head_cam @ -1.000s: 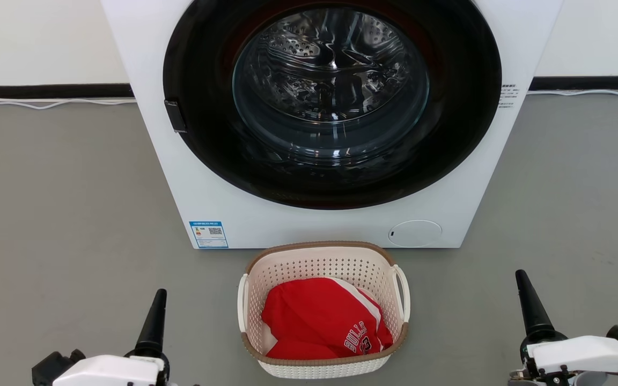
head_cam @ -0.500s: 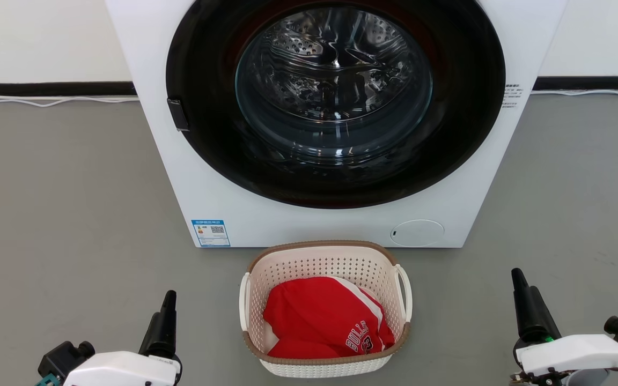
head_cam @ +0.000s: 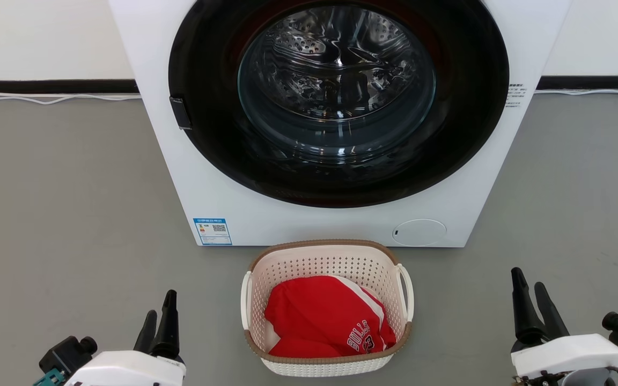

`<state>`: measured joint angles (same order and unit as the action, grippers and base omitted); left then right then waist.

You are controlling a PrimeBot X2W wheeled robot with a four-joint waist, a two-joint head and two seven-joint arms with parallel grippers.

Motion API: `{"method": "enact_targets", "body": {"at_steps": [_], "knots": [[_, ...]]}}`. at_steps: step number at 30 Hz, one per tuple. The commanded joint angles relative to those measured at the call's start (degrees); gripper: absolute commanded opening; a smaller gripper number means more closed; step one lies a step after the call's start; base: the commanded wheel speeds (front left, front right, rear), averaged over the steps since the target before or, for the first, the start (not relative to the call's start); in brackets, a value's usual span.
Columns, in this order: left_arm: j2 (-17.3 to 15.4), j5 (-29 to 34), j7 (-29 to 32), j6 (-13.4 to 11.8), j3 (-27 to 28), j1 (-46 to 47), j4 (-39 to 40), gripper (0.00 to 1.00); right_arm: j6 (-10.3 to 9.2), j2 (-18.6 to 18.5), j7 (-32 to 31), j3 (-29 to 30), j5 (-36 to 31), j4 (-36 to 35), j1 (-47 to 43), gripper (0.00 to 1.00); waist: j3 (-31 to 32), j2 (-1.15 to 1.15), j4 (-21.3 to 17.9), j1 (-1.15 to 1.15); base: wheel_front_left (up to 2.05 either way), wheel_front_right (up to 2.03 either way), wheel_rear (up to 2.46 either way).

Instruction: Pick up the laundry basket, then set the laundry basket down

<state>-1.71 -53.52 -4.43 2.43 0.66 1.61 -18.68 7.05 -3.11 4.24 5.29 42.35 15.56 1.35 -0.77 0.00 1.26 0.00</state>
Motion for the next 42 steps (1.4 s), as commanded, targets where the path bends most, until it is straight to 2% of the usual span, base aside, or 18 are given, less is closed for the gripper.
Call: {"method": "enact_targets", "body": {"at_steps": [1, 42], "knots": [[-0.53, 1.96, -0.88, -0.54, 0.57, 2.35, 1.64, 1.00, 0.24, -0.74, 1.08, -0.55, -2.59, -1.34, 1.69, 1.00, 0.00, 0.00, 0.04, 0.00, 0.00, 0.00, 0.00], [-0.97, 26.47, -7.60, -3.22, -0.66, 3.08, 2.21, 1.00, 0.38, -2.17, 7.80, -0.20, -31.27, -0.44, 2.78, 1.00, 0.28, 0.00, 0.87, 0.00, 0.00, 0.00, 0.00]]}}
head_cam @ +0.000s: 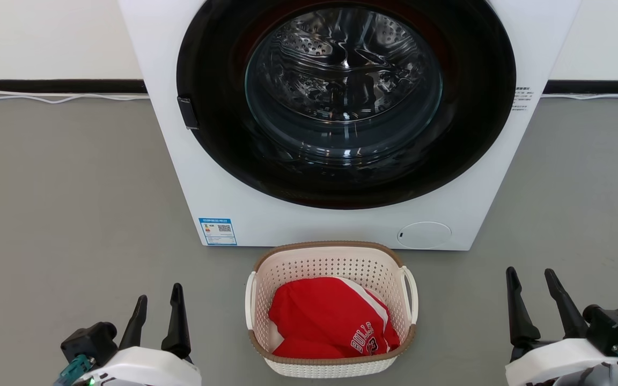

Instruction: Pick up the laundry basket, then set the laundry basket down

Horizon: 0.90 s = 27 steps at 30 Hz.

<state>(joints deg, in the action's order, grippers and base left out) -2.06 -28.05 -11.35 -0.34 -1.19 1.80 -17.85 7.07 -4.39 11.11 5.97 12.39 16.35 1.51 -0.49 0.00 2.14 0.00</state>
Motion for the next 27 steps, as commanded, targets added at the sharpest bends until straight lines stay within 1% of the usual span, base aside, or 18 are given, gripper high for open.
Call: {"method": "enact_targets", "body": {"at_steps": [1, 17, 27], "knots": [[-0.63, 1.66, -0.85, -0.50, 1.18, 2.90, 1.37, 1.00, 0.36, -0.92, 1.09, -0.86, -2.02, -1.18, 2.65, 1.00, 0.02, 0.00, 0.01, 0.00, 0.00, 0.00, 0.00], [-0.81, 12.69, -3.54, -1.71, 0.45, 3.13, 1.67, 1.00, 0.42, -1.35, 3.78, -0.99, -13.60, -0.55, 3.06, 1.00, -0.24, 0.00, 0.20, 0.00, 0.00, 0.00, 0.00], [-0.82, 13.24, -3.64, -1.58, 0.66, 2.95, 1.50, 1.00, 0.42, -0.73, 3.89, -0.04, -13.26, 0.06, 2.82, 1.00, -0.14, 0.00, 0.00, 0.00, 0.00, 0.00, 0.00]]}}
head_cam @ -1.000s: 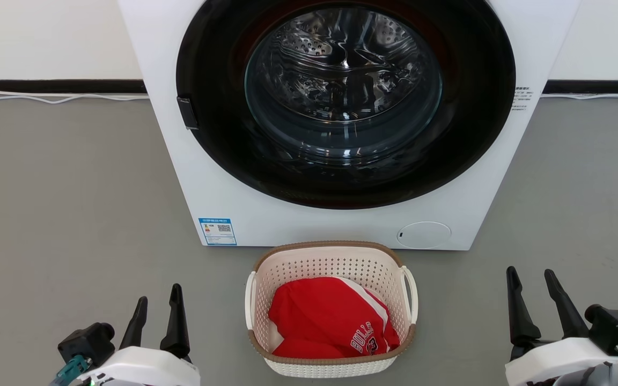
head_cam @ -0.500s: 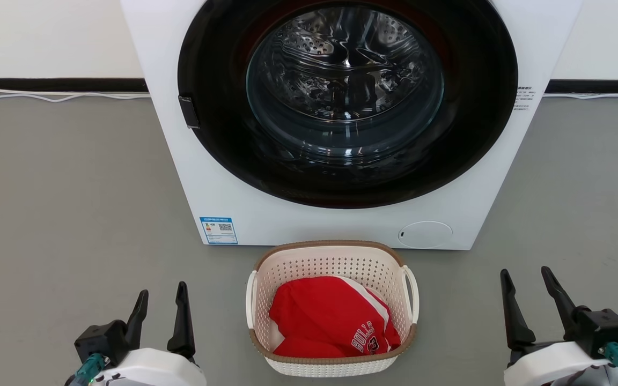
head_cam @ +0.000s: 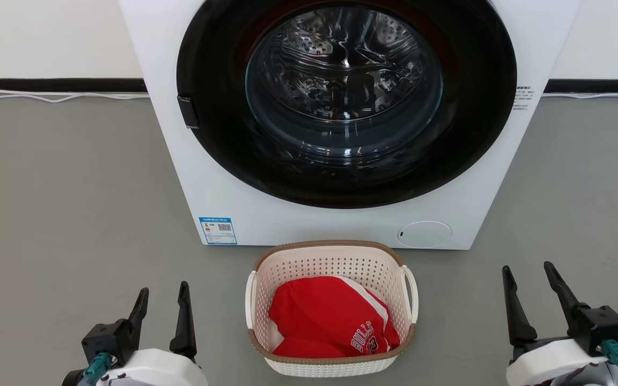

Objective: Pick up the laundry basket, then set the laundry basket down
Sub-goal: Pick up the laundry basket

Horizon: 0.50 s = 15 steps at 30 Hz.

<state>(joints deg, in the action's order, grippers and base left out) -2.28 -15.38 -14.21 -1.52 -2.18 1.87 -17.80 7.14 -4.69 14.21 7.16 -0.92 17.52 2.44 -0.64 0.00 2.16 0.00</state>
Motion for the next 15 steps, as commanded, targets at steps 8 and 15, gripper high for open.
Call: {"method": "enact_targets", "body": {"at_steps": [8, 15], "knots": [[-0.60, 0.53, -0.79, -0.39, 1.62, 2.81, 1.50, 1.00, 0.35, -0.17, 0.79, -0.83, 0.31, -0.78, 1.82, 1.00, 0.04, 0.00, -0.14, 0.00, 0.00, 0.00, 0.00], [-0.60, 0.19, -0.79, -0.55, 1.48, 2.81, 1.26, 1.00, 0.35, 0.03, 0.79, -0.95, 0.43, -0.72, 1.65, 1.00, -0.27, 0.00, -0.11, 0.00, 0.00, 0.00, 0.00]]}}
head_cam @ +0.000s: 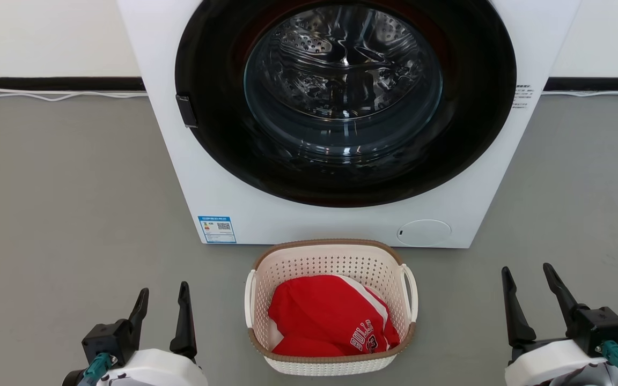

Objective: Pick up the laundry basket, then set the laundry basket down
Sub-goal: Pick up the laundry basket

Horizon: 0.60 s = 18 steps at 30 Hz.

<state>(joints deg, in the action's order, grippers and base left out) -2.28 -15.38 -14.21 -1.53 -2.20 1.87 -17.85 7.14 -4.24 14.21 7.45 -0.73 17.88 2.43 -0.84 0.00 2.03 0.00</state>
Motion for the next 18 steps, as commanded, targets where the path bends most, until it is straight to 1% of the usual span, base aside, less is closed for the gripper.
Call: {"method": "enact_targets", "body": {"at_steps": [1, 5, 12, 18], "knots": [[-0.60, 0.09, -0.79, -0.59, 1.47, 2.86, 1.23, 1.00, 0.35, -0.37, 0.79, -1.23, 0.33, -0.90, 1.64, 1.00, -0.19, 0.00, 0.04, 0.00, 0.00, 0.00, 0.00], [-0.60, -0.22, -0.79, -0.64, 1.17, 3.34, 1.01, 1.00, 0.35, -0.20, 0.79, -1.28, 0.42, -0.33, 2.08, 1.00, -1.39, 0.00, 0.14, 0.00, 0.00, 0.00, 0.00], [-0.60, -1.12, -0.79, -1.11, 0.44, 6.52, -0.98, 1.00, 0.35, -0.07, 0.79, -0.65, 0.85, 0.34, 5.28, 1.00, -5.91, 0.00, 0.31, 0.00, 0.00, 0.00, 0.00], [-0.60, -2.39, -0.79, -1.27, -1.06, 10.91, -3.92, 1.00, 0.35, -0.56, 0.79, -0.58, -0.08, 5.13, 9.99, 1.00, -10.59, 0.00, 0.73, 0.00, 0.00, 0.00, 0.00]]}}
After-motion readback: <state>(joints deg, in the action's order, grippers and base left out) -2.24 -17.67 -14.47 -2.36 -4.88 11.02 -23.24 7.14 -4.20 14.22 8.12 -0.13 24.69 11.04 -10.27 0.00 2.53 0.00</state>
